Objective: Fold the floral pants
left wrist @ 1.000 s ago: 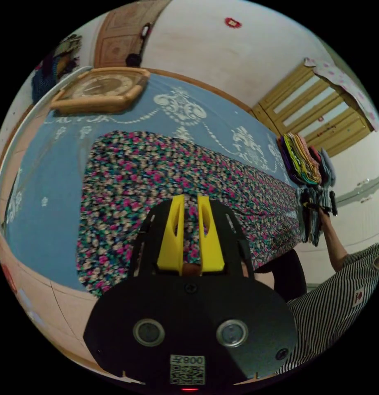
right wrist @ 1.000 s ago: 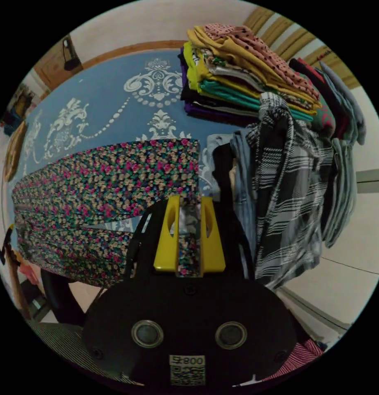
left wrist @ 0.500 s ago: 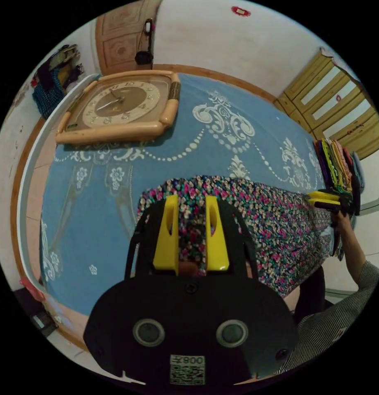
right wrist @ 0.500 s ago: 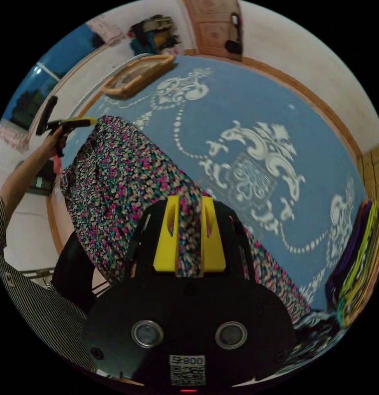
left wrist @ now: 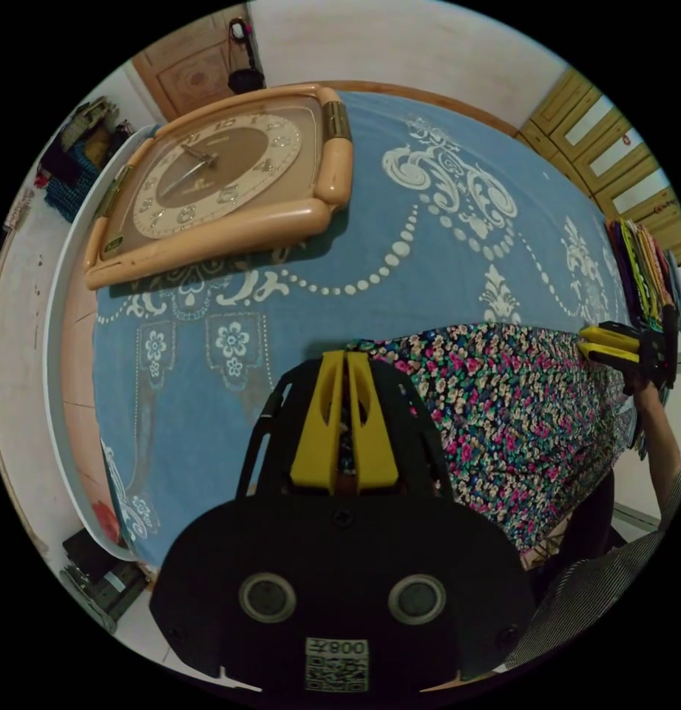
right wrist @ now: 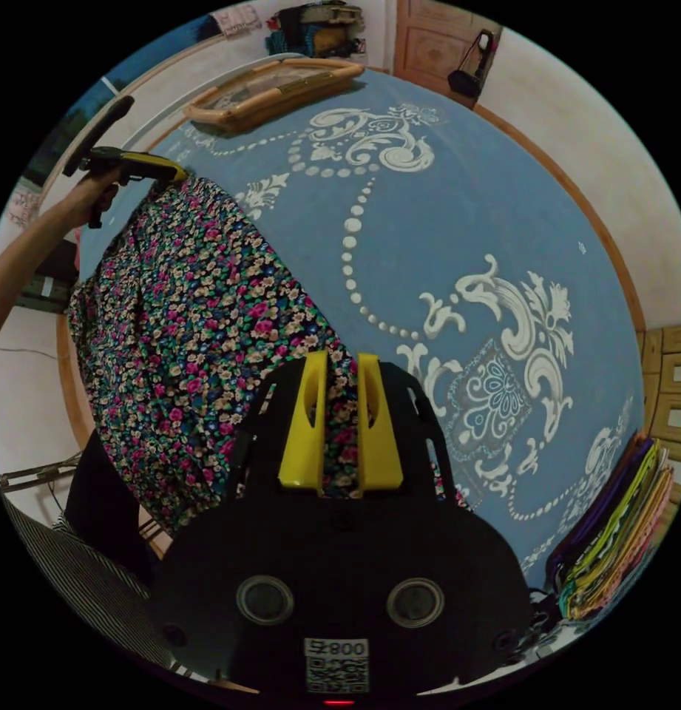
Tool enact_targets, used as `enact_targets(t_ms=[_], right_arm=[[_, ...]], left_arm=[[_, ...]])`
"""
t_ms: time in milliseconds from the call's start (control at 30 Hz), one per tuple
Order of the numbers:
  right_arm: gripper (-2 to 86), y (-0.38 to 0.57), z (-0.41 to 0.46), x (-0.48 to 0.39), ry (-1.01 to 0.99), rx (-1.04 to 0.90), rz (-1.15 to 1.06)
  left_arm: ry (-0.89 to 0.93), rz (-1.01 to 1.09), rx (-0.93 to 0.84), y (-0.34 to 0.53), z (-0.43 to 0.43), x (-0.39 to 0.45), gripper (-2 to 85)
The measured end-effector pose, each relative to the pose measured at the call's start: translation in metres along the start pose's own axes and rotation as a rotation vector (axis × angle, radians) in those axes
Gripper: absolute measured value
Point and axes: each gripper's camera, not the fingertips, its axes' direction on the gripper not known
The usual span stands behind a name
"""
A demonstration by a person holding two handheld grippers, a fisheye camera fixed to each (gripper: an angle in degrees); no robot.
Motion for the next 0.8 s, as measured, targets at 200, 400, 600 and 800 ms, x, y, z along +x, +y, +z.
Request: enact_targets(t_ms=[200,400,600,800], right_arm=[[0.9,-0.023,-0.017,-0.082,0.031,-0.043,-0.031],[0.3,-0.024,-0.072,-0.151,0.056,0.057,0.013],[0.3,0.008,-0.118,-0.253,0.1,0.159,-0.015],[0.2,0.065,-0.133,-0.378,0.175,0.195,-0.118]], left_arm=[[0.006,-0.017,0.108,0.025,-0.052,-0.027,0.9],[0.037,-0.005,0.236,0.07,-0.119,-0.054,0.6],[0.118,0.035,0.325,0.166,-0.167,-0.071,0.5],[0.182,0.034,0.308,0.289,-0.183,-0.086,0.5]])
